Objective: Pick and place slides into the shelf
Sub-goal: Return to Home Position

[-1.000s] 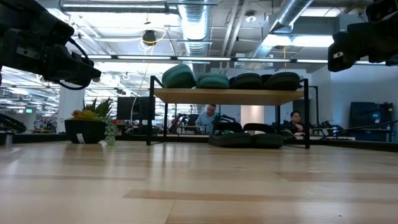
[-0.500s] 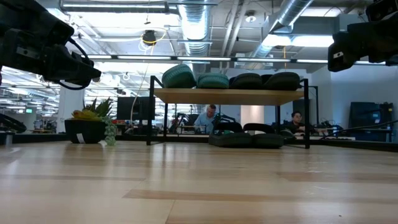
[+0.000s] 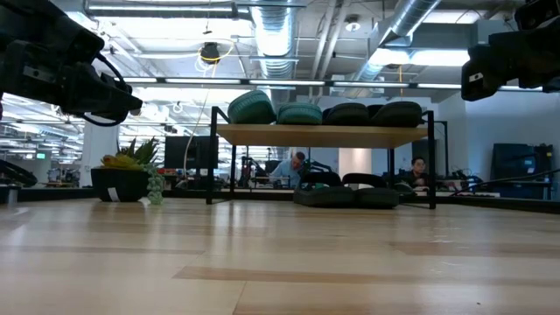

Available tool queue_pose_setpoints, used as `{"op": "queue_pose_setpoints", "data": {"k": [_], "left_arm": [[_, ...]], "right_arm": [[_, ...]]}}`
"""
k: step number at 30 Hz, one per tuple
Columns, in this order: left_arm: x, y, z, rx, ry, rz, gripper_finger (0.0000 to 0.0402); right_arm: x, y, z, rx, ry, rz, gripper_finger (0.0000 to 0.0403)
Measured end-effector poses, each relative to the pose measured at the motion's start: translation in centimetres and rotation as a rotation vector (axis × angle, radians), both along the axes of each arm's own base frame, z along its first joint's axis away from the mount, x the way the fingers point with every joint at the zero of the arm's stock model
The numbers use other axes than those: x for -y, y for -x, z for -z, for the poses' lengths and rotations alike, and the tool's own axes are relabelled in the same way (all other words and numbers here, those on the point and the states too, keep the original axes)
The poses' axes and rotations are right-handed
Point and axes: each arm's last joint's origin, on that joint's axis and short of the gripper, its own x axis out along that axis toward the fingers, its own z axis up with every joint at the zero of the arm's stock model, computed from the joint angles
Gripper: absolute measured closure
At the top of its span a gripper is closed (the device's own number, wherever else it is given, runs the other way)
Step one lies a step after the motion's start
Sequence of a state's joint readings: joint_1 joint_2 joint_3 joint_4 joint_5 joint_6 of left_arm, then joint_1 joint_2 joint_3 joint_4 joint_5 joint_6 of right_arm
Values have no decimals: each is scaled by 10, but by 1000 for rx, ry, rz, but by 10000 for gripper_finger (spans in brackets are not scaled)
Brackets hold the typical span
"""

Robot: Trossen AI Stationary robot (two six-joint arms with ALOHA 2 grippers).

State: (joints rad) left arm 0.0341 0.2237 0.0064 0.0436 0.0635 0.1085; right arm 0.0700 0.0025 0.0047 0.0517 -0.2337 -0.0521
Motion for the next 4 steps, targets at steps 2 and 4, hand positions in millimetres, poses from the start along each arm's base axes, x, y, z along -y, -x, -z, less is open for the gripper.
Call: {"op": "queue_pose_setpoints", "data": {"k": [2,4], "left_arm": [[0,0,0,0,0,0,401],[0,0,0,0,0,0,401]], "right_arm": [[0,0,0,0,0,0,281],[0,0,0,0,0,0,281]]}}
